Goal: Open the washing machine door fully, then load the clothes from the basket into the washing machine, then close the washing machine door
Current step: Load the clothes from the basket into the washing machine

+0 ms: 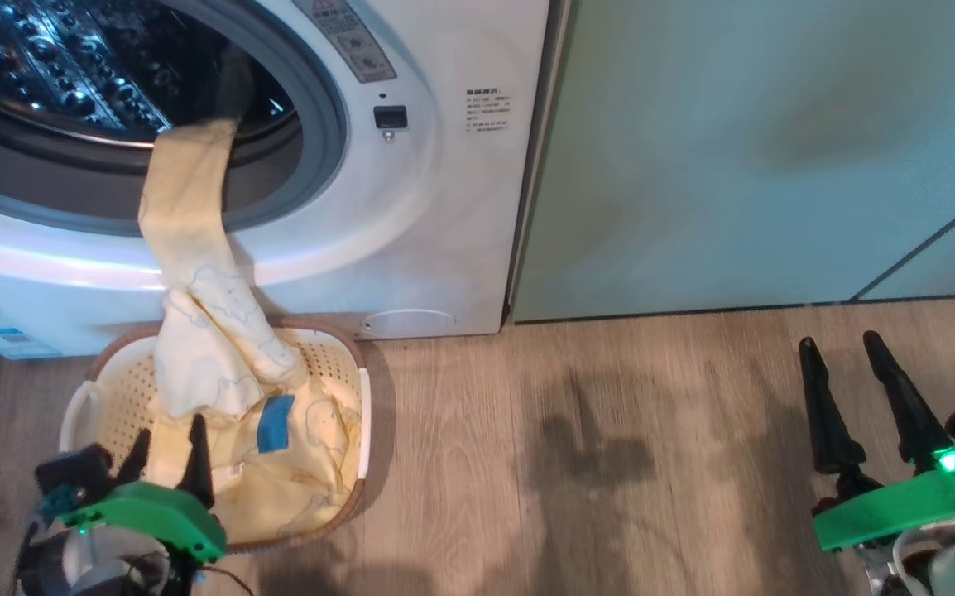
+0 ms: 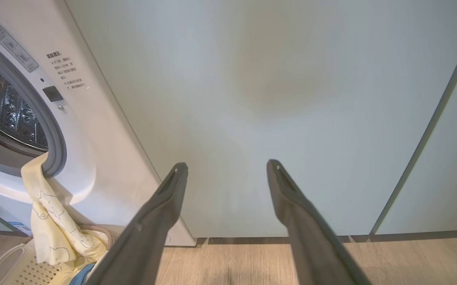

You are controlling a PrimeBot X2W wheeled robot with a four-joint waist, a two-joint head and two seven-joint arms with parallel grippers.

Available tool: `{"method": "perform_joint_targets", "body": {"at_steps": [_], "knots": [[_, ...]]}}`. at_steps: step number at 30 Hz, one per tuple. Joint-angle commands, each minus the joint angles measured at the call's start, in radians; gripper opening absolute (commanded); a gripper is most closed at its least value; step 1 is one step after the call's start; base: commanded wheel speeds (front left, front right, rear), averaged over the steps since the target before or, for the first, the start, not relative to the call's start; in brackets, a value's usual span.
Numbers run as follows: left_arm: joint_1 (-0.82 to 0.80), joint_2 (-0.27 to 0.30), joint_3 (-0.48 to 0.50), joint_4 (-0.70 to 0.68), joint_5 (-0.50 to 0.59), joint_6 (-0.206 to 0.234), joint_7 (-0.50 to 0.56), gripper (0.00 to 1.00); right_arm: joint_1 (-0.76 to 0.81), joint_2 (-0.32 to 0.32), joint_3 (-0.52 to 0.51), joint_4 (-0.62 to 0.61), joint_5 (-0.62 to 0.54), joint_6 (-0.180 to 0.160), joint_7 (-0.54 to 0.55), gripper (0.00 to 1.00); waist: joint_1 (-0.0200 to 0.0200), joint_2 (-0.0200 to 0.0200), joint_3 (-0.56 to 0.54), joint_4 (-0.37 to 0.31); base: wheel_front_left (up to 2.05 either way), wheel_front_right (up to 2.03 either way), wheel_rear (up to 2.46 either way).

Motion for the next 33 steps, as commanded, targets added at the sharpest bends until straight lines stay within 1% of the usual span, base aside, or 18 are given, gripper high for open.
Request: {"method": "perform_joint_targets", "body": {"at_steps": [1, 4, 10, 13, 18, 19, 26, 29, 33], "knots": [[-0.049, 0.02, 0.016, 0.019, -0.002, -0.004, -0.006, 1.0, -0.025, -0.014, 0.016, -0.035, 0.002, 0.0, -0.007, 1.0, 0.0, 0.0, 0.012, -0.004, 0.0, 0.0, 0.0], [-0.111, 0.019, -0.012, 0.106, -0.029, -0.007, 0.01, 1.0, -0.034, -0.017, 0.019, -0.04, 0.001, 0.0, -0.007, 1.0, 0.0, 0.0, 0.045, -0.009, 0.0, 0.0, 0.0], [-0.277, 0.042, -0.074, 0.283, -0.066, -0.009, 0.043, 1.0, -0.079, -0.023, 0.033, -0.049, 0.003, 0.0, -0.007, 1.0, 0.0, 0.0, 0.138, -0.031, 0.0, 0.0, 0.0], [-0.352, 0.068, -0.103, 0.362, -0.085, -0.009, 0.057, 1.0, -0.103, -0.024, 0.037, -0.054, 0.003, 0.0, -0.007, 1.0, 0.0, 0.0, 0.185, -0.044, 0.0, 0.0, 0.0], [-0.463, 0.11, -0.115, 0.484, -0.123, -0.009, 0.083, 1.0, -0.131, -0.024, 0.029, -0.065, 0.001, 0.0, -0.007, 1.0, 0.0, 0.0, 0.258, -0.061, 0.0, 0.0, 0.0], [-0.506, 0.124, -0.121, 0.524, -0.13, -0.009, 0.09, 1.0, -0.143, -0.025, 0.028, -0.067, 0.001, 0.0, -0.007, 1.0, 0.0, 0.0, 0.288, -0.065, 0.0, 0.0, 0.0], [-0.627, 0.16, -0.137, 0.615, -0.152, -0.009, 0.094, 1.0, -0.186, -0.022, 0.037, -0.075, 0.0, 0.0, -0.007, 1.0, 0.0, 0.0, 0.374, -0.074, 0.0, 0.0, 0.0], [-0.665, 0.162, -0.152, 0.631, -0.158, -0.009, 0.099, 1.0, -0.2, -0.022, 0.042, -0.077, -0.001, 0.0, -0.007, 1.0, 0.0, 0.0, 0.404, -0.076, 0.0, 0.0, 0.0], [-0.705, 0.183, -0.181, 0.639, -0.161, -0.01, 0.101, 1.0, -0.218, -0.024, 0.048, -0.077, -0.001, 0.0, -0.007, 1.0, 0.0, 0.0, 0.438, -0.078, 0.0, 0.0, 0.0]]}}
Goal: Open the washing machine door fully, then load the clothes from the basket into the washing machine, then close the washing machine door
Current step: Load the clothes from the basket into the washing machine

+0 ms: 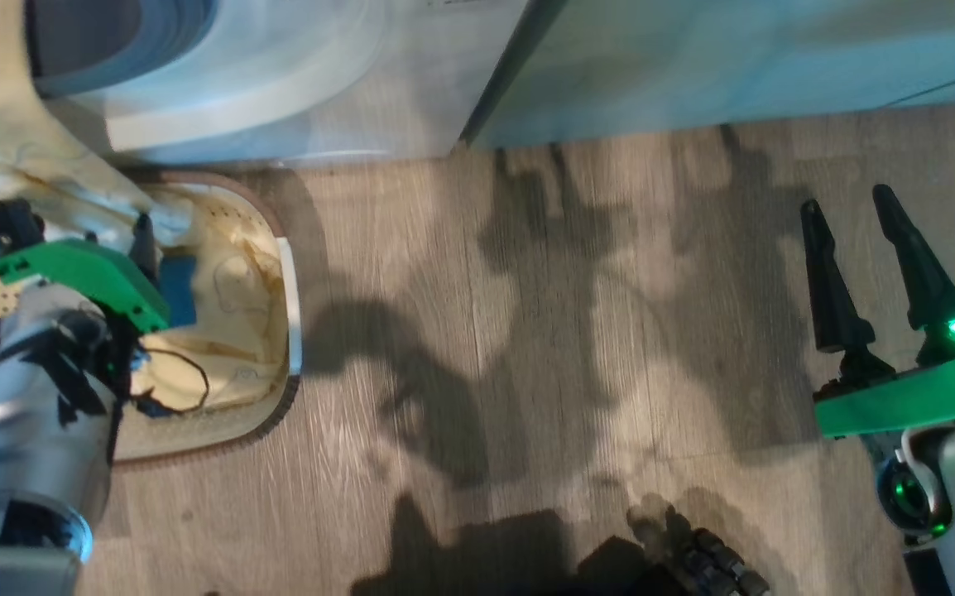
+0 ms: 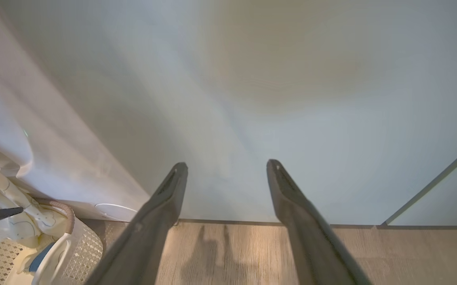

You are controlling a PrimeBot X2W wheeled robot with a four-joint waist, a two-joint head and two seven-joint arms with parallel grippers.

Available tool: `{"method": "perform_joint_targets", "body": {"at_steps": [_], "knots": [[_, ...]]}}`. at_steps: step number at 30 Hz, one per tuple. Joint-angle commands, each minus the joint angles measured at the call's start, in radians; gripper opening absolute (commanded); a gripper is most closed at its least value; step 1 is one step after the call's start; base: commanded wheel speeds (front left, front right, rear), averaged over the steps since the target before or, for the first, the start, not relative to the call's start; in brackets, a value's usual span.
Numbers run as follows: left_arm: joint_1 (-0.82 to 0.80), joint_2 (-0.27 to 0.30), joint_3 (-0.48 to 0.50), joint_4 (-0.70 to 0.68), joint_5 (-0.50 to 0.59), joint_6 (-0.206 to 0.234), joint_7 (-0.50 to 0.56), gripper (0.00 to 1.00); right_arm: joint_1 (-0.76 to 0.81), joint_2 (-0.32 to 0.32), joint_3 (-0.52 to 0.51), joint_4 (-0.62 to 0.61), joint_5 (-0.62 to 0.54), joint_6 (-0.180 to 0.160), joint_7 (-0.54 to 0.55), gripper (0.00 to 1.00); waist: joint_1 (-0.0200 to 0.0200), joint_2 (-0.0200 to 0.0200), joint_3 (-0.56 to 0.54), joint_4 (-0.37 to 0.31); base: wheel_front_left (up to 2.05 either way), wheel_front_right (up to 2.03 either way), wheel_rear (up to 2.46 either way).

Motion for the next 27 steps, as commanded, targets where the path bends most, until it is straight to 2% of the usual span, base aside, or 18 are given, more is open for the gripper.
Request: {"method": "perform_joint_targets", "body": {"at_steps": [1, 11, 22, 23, 25, 26, 27], "knots": [[-0.012, 0.053, 0.004, -0.005, -0.002, 0.0, -0.001, 1.0, -0.004, -0.02, 0.014, -0.028, -0.001, 0.0, -0.006, 1.0, -0.0002, 0.0, 0.023, -0.002, 0.0, 0.0, 0.0], [-0.071, 0.077, -0.085, -0.039, -0.036, -0.001, -0.012, 1.0, -0.029, -0.023, 0.022, -0.027, -0.004, 0.0, -0.006, 1.0, -0.0002, 0.0, 0.067, -0.001, 0.0, 0.0, 0.0], [-0.134, 0.092, -0.127, -0.004, -0.06, -0.001, -0.078, 1.0, -0.038, -0.025, 0.026, -0.025, -0.006, 0.0, -0.006, 1.0, -0.0002, 0.0, 0.082, -0.011, 0.0, 0.0, 0.0], [-0.137, 0.092, -0.133, -0.005, -0.061, -0.001, -0.082, 0.89, -0.039, -0.025, 0.025, -0.025, -0.007, 0.0, -0.006, 1.0, -0.0002, 0.0, 0.082, -0.012, 0.0, 0.0, 0.0], [-0.14, 0.088, -0.148, -0.008, -0.061, -0.001, -0.088, 0.46, -0.037, -0.024, 0.022, -0.025, -0.008, 0.0, -0.006, 1.0, -0.0002, 0.0, 0.081, -0.013, 0.0, 0.0, 0.0], [-0.14, 0.087, -0.154, -0.011, -0.063, -0.001, -0.092, 0.29, -0.036, -0.025, 0.02, -0.025, -0.008, 0.0, -0.006, 1.0, -0.0002, 0.0, 0.081, -0.013, 0.0, 0.0, 0.0], [-0.139, 0.086, -0.16, -0.015, -0.064, -0.001, -0.094, 0.0, -0.035, -0.025, 0.019, -0.024, -0.008, 0.0, -0.006, 1.0, -0.0002, 0.0, 0.08, -0.013, 0.0, 0.0, 0.0]]}}
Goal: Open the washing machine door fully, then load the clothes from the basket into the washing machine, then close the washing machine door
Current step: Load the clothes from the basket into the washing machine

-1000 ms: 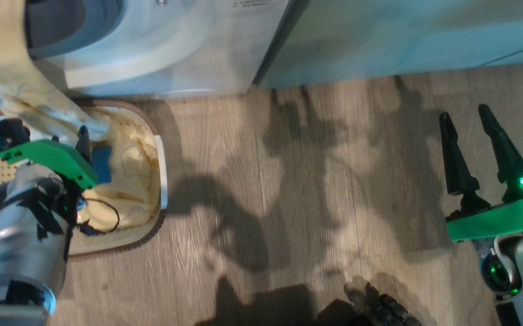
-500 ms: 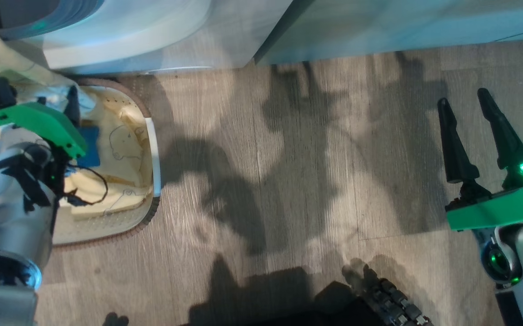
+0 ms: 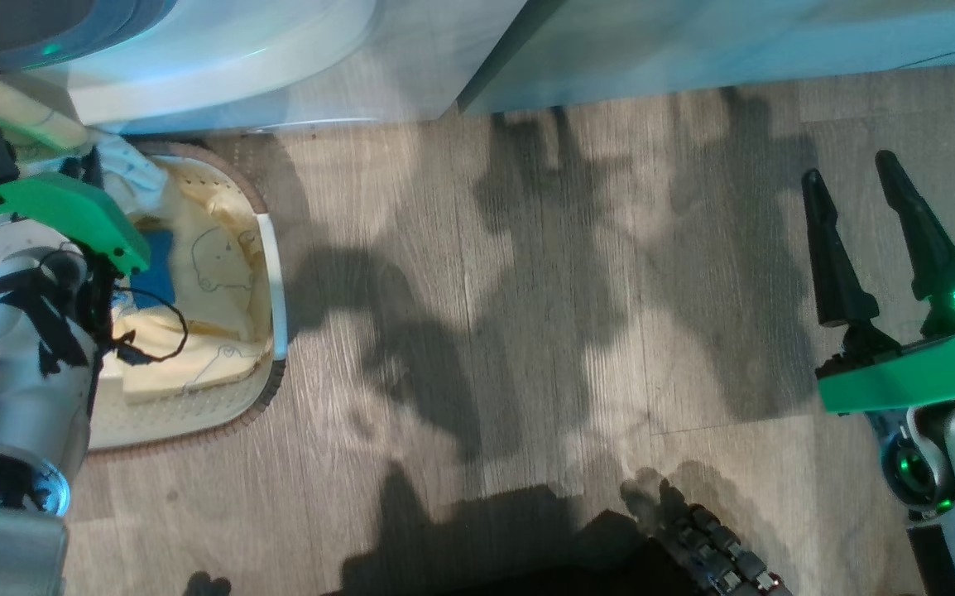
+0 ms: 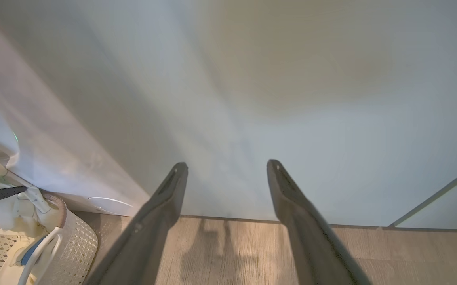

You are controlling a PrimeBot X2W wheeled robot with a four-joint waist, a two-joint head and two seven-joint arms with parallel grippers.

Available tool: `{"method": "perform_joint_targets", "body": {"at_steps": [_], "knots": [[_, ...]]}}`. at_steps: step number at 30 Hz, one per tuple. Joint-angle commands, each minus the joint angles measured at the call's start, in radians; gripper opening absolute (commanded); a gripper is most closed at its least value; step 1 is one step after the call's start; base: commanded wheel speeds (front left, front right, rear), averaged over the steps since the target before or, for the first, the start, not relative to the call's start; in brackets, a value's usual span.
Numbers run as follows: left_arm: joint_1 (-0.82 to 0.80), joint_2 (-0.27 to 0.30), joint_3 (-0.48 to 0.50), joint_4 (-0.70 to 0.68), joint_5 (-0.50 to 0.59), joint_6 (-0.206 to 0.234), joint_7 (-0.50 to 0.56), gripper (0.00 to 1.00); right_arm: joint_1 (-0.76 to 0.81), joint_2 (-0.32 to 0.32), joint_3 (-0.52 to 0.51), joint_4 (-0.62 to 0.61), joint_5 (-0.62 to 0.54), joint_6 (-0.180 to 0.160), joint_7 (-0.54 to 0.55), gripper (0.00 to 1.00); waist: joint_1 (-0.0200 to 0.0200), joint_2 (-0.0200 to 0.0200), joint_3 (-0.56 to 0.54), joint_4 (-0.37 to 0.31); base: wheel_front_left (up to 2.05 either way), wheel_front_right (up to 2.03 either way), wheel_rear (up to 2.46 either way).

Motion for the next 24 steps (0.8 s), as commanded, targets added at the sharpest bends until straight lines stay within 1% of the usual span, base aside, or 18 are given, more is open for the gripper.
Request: {"method": "perform_joint_targets", "body": {"at_steps": [1, 9, 13, 24], "knots": [[-0.016, 0.046, 0.003, -0.034, -0.009, -0.001, -0.021, 0.0, 0.019, -0.021, 0.008, -0.022, -0.009, 0.0, -0.006, 1.0, 0.0, 0.0, -0.002, 0.001, 0.0, 0.0, 0.0], [0.028, 0.054, -0.034, -0.071, -0.034, -0.001, -0.032, 0.0, 0.028, -0.025, 0.0, -0.015, -0.012, 0.0, -0.006, 1.0, 0.0, 0.0, -0.045, 0.014, 0.0, 0.0, 0.0], [0.074, 0.064, -0.037, -0.138, -0.021, -0.001, -0.033, 0.0, 0.04, -0.028, 0.002, -0.011, -0.013, 0.0, -0.006, 1.0, 0.0, 0.0, -0.087, 0.032, 0.0, 0.0, 0.0], [0.246, 0.08, 0.016, -0.313, 0.017, -0.001, -0.033, 0.0, 0.085, -0.028, 0.002, 0.008, -0.01, 0.0, -0.006, 1.0, 0.0, 0.0, -0.229, 0.07, 0.0, 0.0, 0.0]]}}
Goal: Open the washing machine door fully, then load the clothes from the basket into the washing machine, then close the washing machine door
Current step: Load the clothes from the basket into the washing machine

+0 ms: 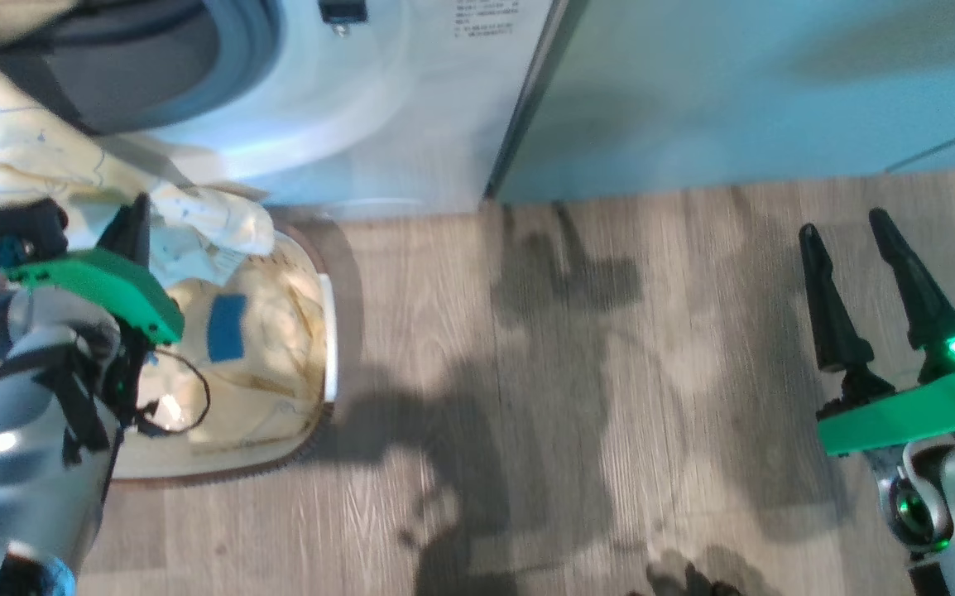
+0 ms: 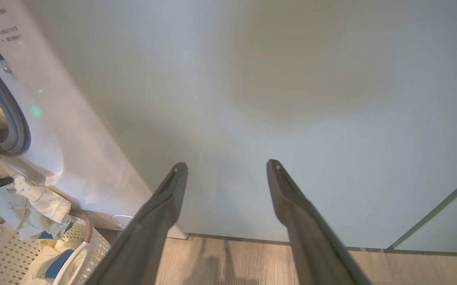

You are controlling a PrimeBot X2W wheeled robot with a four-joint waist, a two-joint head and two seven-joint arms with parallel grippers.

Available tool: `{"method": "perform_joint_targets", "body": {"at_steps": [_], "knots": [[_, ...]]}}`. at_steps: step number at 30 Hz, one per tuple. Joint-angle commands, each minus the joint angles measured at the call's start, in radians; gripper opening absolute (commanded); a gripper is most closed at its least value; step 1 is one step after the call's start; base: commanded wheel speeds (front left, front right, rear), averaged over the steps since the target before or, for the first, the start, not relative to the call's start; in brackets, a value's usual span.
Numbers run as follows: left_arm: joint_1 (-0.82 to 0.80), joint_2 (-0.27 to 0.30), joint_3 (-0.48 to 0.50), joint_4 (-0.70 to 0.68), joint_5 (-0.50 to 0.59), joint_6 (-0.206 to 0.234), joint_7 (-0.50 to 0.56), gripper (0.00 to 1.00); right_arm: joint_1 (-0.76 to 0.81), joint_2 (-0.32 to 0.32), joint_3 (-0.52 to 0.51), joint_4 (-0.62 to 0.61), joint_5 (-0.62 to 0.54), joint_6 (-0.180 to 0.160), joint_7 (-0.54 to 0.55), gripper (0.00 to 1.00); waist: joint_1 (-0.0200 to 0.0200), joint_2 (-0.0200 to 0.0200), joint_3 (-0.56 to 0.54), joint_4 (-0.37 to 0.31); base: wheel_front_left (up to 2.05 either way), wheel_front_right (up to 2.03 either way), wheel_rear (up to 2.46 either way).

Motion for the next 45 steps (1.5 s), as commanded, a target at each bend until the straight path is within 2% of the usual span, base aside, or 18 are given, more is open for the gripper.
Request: {"method": "perform_joint_targets", "body": {"at_steps": [1, 12, 22, 32, 45], "knots": [[0.02, 0.056, 0.041, -0.035, 0.008, -0.001, -0.013, 0.0, 0.021, -0.015, 0.01, -0.022, -0.002, 0.0, -0.006, 1.0, 0.0001, -0.0001, -0.044, 0.018, 0.0, 0.0, 0.0], [0.129, 0.084, 0.086, -0.223, 0.035, -0.001, -0.013, 0.0, 0.086, -0.005, 0.023, -0.002, 0.006, 0.0, -0.006, 1.0, 0.0001, -0.0001, -0.185, 0.036, 0.0, 0.0, 0.0], [0.053, 0.166, 0.049, -0.325, 0.011, -0.001, 0.023, 0.0, 0.108, 0.006, 0.027, 0.0, 0.009, 0.0, -0.006, 1.0, 0.0001, -0.0001, -0.22, 0.02, 0.0, 0.0, 0.0], [-0.167, 0.22, 0.052, -0.321, -0.019, -0.001, 0.112, 0.0, 0.087, 0.005, 0.036, -0.011, 0.013, 0.0, -0.006, 1.0, 0.0001, -0.0001, -0.163, -0.014, 0.0, 0.0, 0.0], [-0.463, 0.26, 0.055, -0.178, 0.007, 0.008, 0.106, 0.0, 0.013, 0.018, 0.071, -0.016, 0.02, 0.0, -0.006, 1.0, 0.0001, -0.0001, -0.026, -0.072, 0.0, 0.0, 0.0]]}}
